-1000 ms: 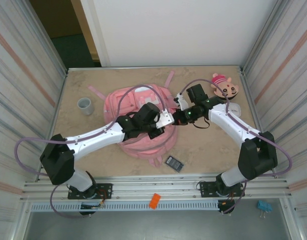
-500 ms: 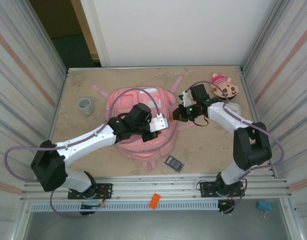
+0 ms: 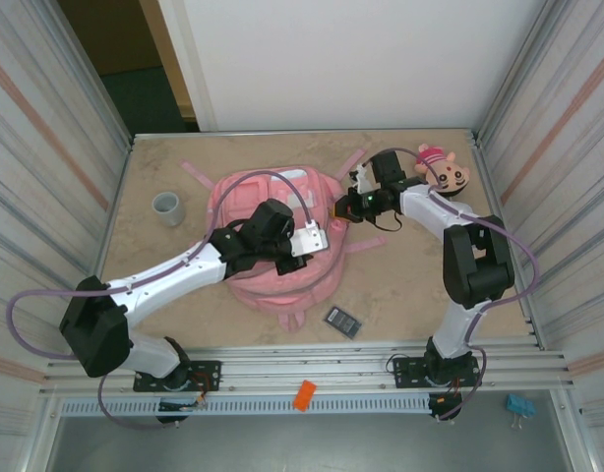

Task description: Pack books, pencil case, and school supplies into a backpack

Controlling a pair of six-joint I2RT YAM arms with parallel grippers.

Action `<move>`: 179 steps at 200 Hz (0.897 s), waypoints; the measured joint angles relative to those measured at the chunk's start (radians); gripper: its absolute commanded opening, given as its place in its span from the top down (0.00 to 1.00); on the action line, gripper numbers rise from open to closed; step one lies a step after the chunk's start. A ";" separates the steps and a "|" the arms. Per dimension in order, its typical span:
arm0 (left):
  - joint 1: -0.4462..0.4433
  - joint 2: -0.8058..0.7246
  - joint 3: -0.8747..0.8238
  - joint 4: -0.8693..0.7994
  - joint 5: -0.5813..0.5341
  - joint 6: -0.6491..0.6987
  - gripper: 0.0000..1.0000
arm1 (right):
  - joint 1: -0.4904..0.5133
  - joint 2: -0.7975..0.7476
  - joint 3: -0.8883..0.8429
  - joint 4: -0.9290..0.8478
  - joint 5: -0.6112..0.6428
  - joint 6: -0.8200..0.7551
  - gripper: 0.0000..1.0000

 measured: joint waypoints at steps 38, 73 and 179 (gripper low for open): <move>0.010 0.000 0.000 0.005 0.011 0.000 1.00 | -0.011 0.010 0.021 -0.024 -0.005 0.002 1.00; 0.012 -0.005 0.000 -0.054 0.056 0.001 1.00 | -0.061 0.047 0.069 0.026 0.096 0.030 1.00; 0.126 -0.150 -0.016 -0.124 0.100 0.011 0.38 | -0.076 -0.107 -0.010 0.093 0.139 -0.066 0.53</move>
